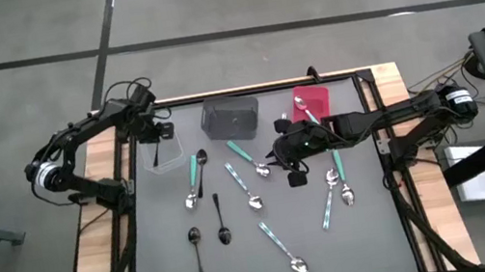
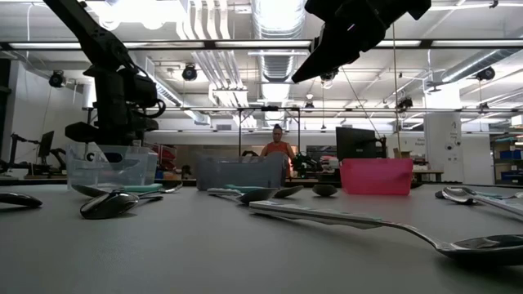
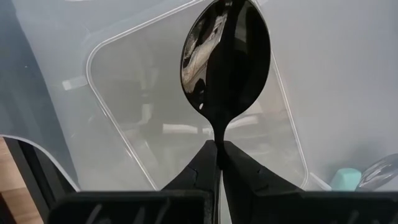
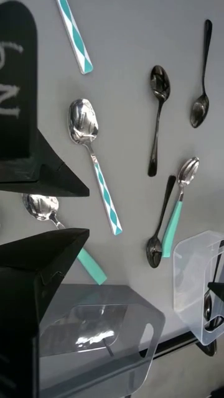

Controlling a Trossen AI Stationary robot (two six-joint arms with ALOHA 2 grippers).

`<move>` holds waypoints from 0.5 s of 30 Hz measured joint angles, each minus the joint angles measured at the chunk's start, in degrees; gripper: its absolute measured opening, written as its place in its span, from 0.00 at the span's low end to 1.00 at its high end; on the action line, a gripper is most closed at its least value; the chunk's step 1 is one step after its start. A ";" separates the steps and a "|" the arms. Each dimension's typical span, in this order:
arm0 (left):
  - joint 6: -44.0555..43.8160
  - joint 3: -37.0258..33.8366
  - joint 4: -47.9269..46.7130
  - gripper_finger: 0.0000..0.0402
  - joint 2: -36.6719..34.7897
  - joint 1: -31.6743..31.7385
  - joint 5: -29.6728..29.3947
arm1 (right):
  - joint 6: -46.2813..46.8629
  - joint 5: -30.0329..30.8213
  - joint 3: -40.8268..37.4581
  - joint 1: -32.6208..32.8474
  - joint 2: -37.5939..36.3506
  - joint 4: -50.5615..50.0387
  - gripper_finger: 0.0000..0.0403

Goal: Sort silverware by color (type)
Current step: Put the middle left black spoon into the transparent bin

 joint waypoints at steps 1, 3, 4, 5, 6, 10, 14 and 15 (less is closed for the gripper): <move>0.00 0.00 -0.09 0.00 0.00 0.00 0.01 | 0.00 -0.02 0.00 0.00 0.00 0.00 0.21; -0.01 0.00 -0.12 0.00 0.00 0.00 0.01 | 0.01 0.00 0.00 0.00 0.00 0.00 0.21; -0.07 0.00 -0.11 0.00 0.00 0.00 0.01 | 0.14 -0.01 0.00 0.00 0.00 0.00 0.21; -0.23 0.00 -0.10 0.00 0.00 0.00 0.01 | 0.39 -0.01 0.00 0.00 0.00 0.00 0.21; -0.27 0.00 -0.06 0.00 0.00 0.00 0.01 | 0.50 0.00 0.00 0.00 0.00 0.00 0.21; -0.39 0.00 -0.01 0.01 0.00 0.00 0.03 | 0.46 0.00 0.00 0.00 0.00 0.00 0.21; -0.42 0.00 0.09 0.04 0.00 0.00 0.05 | 0.46 0.00 0.00 -0.02 0.00 0.00 0.21; -0.42 0.00 0.09 0.05 0.00 0.00 0.05 | 0.46 0.00 0.00 -0.02 0.00 0.02 0.21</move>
